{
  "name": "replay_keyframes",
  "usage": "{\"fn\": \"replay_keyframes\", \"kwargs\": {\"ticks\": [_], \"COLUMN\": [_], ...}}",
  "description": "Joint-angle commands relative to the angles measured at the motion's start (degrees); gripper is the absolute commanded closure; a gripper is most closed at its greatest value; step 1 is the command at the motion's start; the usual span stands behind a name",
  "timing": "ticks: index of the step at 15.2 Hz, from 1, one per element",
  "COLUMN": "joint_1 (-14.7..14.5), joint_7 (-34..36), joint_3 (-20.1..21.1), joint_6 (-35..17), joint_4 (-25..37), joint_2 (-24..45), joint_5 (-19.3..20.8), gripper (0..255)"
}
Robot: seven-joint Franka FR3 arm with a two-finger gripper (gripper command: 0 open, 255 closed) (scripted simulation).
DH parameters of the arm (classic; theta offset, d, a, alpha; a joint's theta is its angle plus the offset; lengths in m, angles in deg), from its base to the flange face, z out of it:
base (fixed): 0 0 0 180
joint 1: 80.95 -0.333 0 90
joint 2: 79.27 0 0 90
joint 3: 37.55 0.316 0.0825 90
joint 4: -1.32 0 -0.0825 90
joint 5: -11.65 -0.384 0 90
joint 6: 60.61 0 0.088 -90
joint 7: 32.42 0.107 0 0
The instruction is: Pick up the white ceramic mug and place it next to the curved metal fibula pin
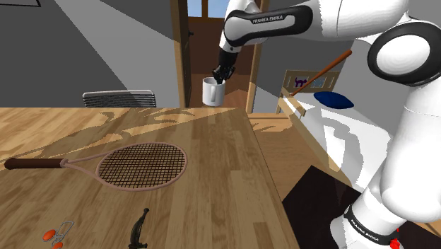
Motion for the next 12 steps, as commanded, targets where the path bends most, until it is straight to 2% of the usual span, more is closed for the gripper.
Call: {"fn": "replay_keyframes", "kwargs": {"ticks": [1,6,12], "joint_1": [-0.7,-3.8,-7.2], "joint_7": [1.1,6.5,13.6], "joint_3": [0.3,2.3,5.5], "joint_6": [0.0,-2.5,-4.1], "joint_4": [-1.5,-11.2,-19.8], "joint_2": [-1.6,-8.9,-16.0], "joint_5": [0.3,1.6,2.7], "gripper": [255,255,255]}}
